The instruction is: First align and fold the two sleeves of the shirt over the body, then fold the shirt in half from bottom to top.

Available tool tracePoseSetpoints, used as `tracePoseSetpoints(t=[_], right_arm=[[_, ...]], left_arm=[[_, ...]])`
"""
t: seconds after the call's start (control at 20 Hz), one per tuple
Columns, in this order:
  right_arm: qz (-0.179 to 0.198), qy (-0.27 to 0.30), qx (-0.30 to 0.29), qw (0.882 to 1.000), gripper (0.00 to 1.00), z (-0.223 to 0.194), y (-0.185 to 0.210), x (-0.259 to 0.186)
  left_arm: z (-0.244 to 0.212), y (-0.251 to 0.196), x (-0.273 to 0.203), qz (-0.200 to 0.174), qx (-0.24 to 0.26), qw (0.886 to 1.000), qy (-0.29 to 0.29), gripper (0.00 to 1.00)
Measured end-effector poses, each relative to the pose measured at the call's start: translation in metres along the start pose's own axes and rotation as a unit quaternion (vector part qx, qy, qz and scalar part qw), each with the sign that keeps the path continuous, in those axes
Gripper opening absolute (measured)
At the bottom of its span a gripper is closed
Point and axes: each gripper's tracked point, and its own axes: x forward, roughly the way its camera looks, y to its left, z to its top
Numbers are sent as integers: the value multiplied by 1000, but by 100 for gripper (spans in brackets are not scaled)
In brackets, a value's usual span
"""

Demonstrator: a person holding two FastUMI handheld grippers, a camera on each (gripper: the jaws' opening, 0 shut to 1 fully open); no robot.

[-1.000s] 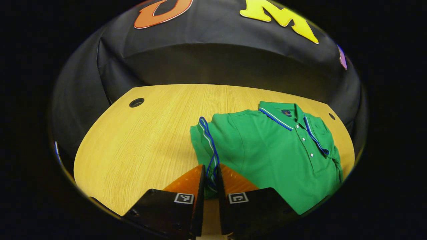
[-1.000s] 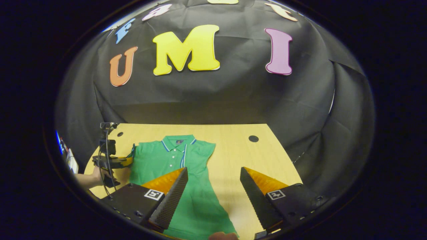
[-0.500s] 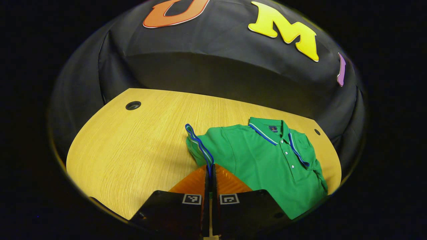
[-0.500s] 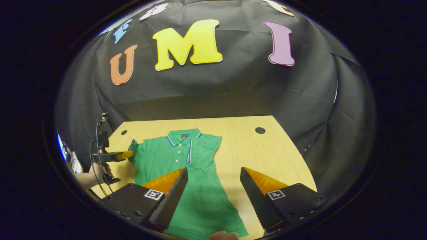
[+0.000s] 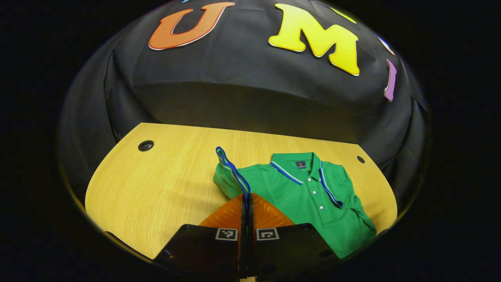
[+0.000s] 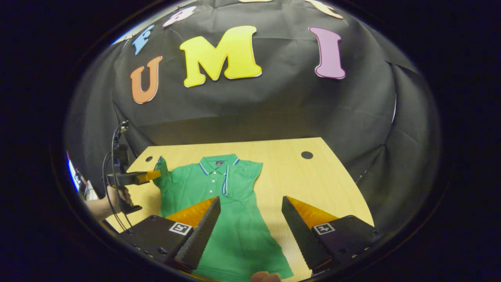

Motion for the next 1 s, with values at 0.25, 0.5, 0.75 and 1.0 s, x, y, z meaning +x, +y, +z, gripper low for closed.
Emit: tracePoseSetpoints(t=[0.25, 0.5, 0.75, 1.0], right_arm=[[-18, -31, 17, 999, 96, 12, -27, -21], [-59, -39, 44, 997, 96, 8, -75, -44], [-79, -39, 71, 994, 96, 3, -104, -59], [-63, -46, 49, 996, 96, 12, -98, -53]], left_arm=[[6, -65, 11, -19, 29, 999, 11, 3], [-5, -119, 42, -18, 71, 997, 36, 4], [-6, -154, 50, -29, 74, 996, 34, 43], [15, -145, 23, -1, 42, 999, -5, 100]])
